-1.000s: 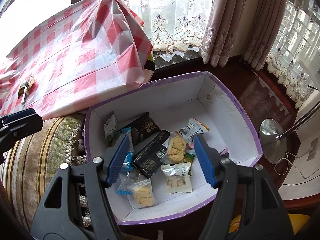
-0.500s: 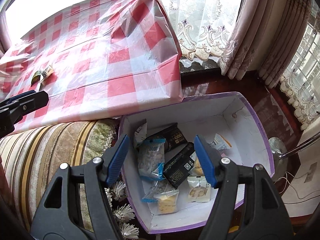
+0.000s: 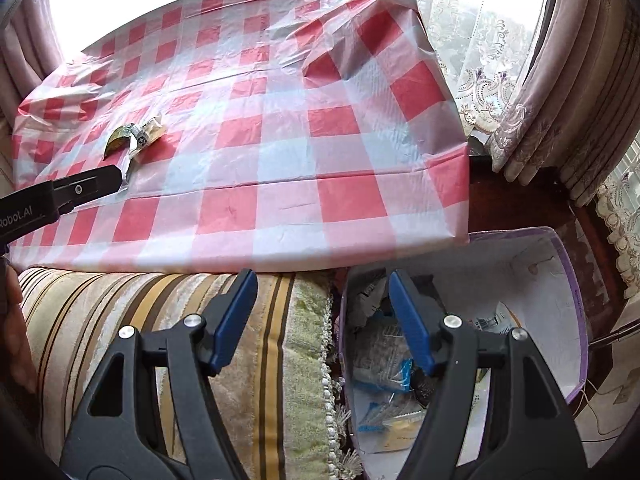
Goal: Organize snacks
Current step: 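Move both tools back over the remaining snacks on the table, then grasp the green-gold bag with the left tool while the right tool grasps a small white candy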
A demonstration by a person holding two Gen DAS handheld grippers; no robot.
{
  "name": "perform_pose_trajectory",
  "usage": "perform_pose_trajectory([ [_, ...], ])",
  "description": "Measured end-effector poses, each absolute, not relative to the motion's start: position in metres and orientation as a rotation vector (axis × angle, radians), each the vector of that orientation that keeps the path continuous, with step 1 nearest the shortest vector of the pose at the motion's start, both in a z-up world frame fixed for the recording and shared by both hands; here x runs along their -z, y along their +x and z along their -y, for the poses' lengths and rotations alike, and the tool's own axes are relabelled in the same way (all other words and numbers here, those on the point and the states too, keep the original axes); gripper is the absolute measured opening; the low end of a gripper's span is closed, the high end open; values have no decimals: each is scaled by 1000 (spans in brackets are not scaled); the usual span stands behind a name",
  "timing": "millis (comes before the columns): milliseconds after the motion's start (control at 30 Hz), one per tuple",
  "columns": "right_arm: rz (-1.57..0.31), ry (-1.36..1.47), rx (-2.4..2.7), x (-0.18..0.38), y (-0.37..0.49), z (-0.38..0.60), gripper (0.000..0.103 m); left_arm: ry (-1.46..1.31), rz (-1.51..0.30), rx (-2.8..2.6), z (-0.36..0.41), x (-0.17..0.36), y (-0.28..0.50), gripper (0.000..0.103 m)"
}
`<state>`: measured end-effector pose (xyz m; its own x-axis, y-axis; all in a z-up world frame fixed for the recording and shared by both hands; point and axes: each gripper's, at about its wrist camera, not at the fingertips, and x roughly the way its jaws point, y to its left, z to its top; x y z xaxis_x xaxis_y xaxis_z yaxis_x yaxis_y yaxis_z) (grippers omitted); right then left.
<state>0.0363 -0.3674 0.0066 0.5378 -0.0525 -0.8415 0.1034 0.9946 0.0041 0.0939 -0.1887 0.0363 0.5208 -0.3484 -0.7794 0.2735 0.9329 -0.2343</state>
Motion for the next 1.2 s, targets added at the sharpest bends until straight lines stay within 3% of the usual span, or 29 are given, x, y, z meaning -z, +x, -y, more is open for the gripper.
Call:
perform_pose_trajectory([
  [600, -981, -31, -51, -3, 99, 297, 72, -294, -1001, 159, 61, -6, 149, 56],
  [967, -911, -100, -150, -12, 141, 248, 72, -168, -970, 197, 34, 0, 198, 56],
  [1200, -895, -138, -230, -8, 174, 210, 72, 29, -959, 284, 36, 12, 226, 66],
])
